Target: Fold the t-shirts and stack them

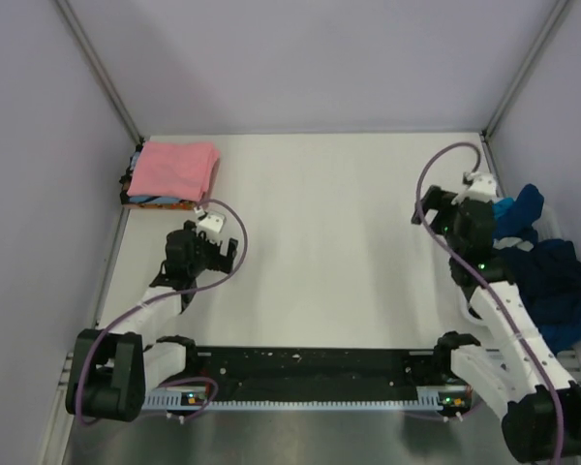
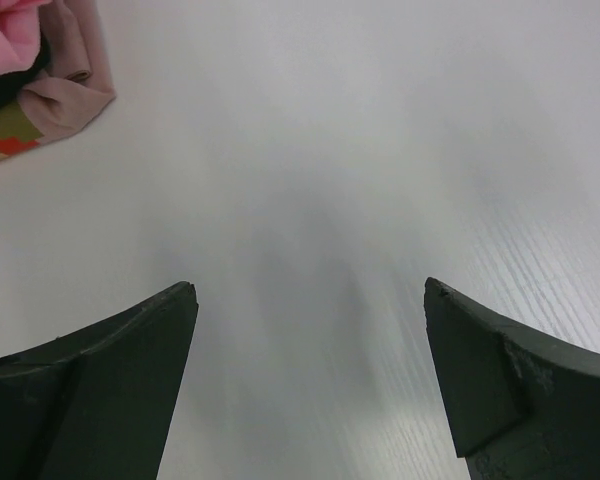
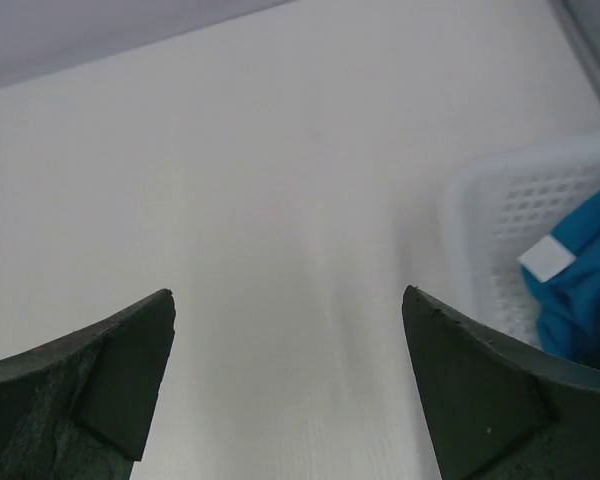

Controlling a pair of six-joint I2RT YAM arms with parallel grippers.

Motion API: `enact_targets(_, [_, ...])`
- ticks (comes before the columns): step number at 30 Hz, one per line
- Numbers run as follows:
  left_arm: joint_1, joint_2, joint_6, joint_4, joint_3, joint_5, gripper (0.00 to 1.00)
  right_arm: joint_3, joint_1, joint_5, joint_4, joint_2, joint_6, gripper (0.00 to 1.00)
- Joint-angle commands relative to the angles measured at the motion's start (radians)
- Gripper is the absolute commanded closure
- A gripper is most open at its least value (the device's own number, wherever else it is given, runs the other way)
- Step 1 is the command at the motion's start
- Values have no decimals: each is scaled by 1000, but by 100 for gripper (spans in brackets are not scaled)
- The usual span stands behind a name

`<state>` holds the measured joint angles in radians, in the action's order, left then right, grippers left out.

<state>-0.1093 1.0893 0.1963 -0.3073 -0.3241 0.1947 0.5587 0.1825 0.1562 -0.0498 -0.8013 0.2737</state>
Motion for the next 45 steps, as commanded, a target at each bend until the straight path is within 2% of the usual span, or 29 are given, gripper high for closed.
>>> enact_targets(1, [3,-2,118,95,-90,103,1,263,-223,155,-195,-145,102,9])
enact_targets(3, [3,-5,198,213,-174,138,1,279,-412,32,-209,-202,206,12])
enact_targets(5, [3,-12,216,292,-213,129,1,258,-539,-3,-191,-236,283,14])
enact_targets(9, [3,-61,235,243,-149,104,1,240,-595,205,-119,-335,289,16])
enact_targets(14, [3,-101,244,220,-119,158,1,352,-652,226,-128,-571,291,18])
enact_targets(18, [3,-83,244,226,-128,137,1,435,-698,148,-105,-723,262,42])
enact_targets(19, [3,-78,239,240,-135,137,1,457,-701,117,-104,-754,225,52])
enact_targets(21, [3,-80,239,240,-136,126,1,490,-703,86,-114,-779,168,89])
enact_targets(22, [3,-83,242,238,-135,121,1,494,-701,92,-128,-767,157,100])
enact_targets(30, [3,-72,246,235,-141,104,1,409,-684,100,-32,-406,136,100])
enact_targets(35, [3,-75,249,232,-139,98,1,486,-516,129,7,-213,-13,100])
enact_targets(37, [3,-80,247,226,-136,83,1,549,-416,138,16,-173,-108,100])
enact_targets(40, [5,-89,246,224,-135,77,1,656,-304,69,-8,-159,-202,100])
enact_targets(45, [5,-101,242,228,-132,83,1,754,-276,127,-45,-156,-198,100])
